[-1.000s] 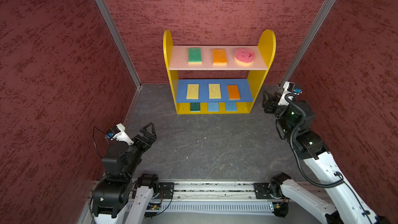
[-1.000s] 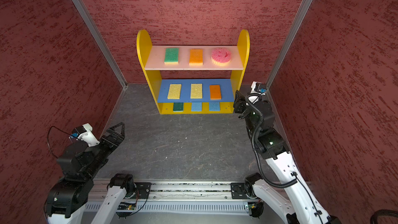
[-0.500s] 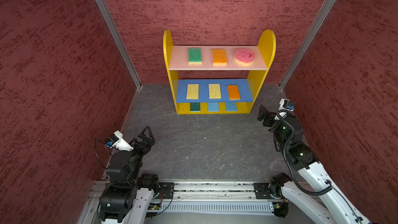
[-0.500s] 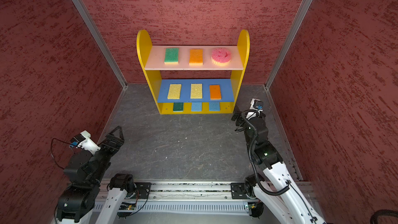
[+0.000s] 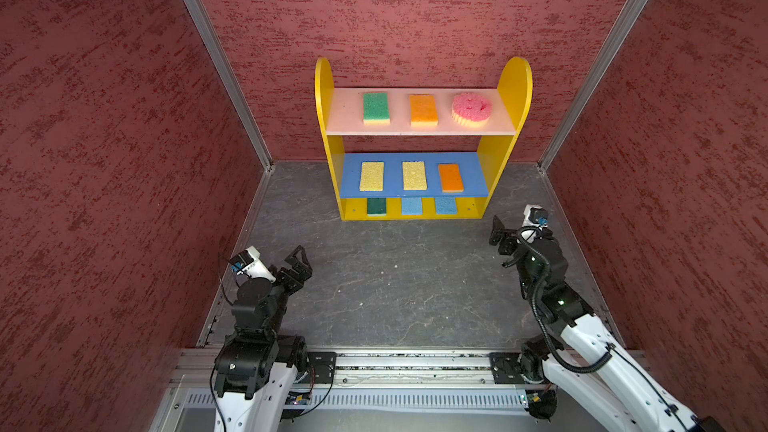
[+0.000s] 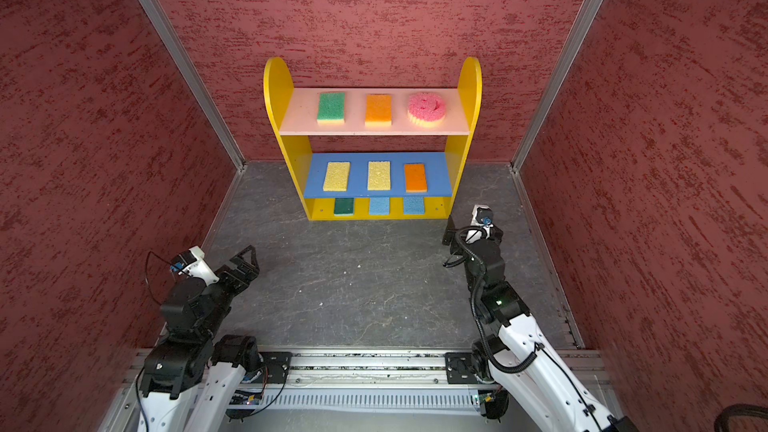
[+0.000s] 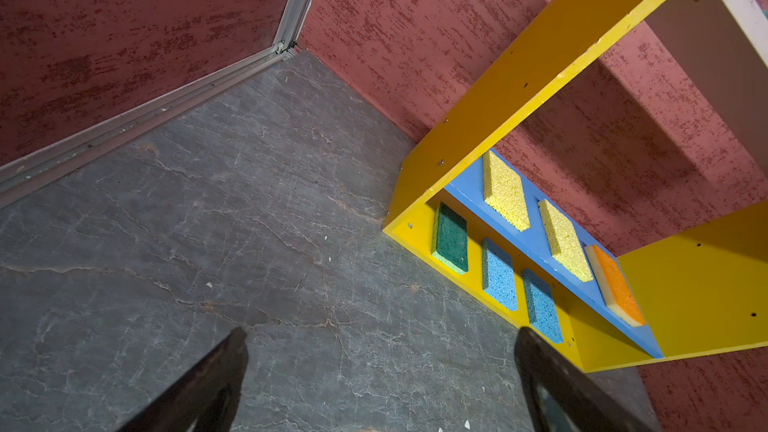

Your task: Place and organize the cleaning sponges onto the shelf

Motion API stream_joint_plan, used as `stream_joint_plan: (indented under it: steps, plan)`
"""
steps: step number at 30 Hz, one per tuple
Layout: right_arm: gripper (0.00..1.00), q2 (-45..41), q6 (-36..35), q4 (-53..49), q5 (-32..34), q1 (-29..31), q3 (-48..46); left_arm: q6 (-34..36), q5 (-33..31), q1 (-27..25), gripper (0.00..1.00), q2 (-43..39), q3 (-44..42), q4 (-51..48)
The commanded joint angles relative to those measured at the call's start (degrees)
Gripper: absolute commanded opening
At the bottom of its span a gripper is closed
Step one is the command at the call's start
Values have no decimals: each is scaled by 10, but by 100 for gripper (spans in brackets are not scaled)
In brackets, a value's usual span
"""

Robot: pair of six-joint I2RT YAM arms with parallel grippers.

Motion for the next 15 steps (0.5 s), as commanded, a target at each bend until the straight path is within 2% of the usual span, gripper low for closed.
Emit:
stream_joint_plan:
  steps: [1,3,6,8,10,13,15]
  plan:
    - [99,29,-41,78,13,-2,-28,29,-1,4,99,12,-19,48]
    - [99,39,-70,147,-8,-2,-66,30,-26,4,100,29,-31,52]
    - [99,33,-102,322,-31,-2,-157,37,-52,3,100,61,-44,59]
    - [99,31,-91,427,-14,-4,-211,75,-25,1,100,81,-59,99]
    - [99,30,-76,404,-7,-10,-212,112,6,-4,100,91,-79,146]
    - [99,27,-65,328,11,-16,-184,136,-1,-10,100,93,-119,219]
    - [99,31,-55,321,37,-22,-181,159,-8,-11,99,92,-155,272]
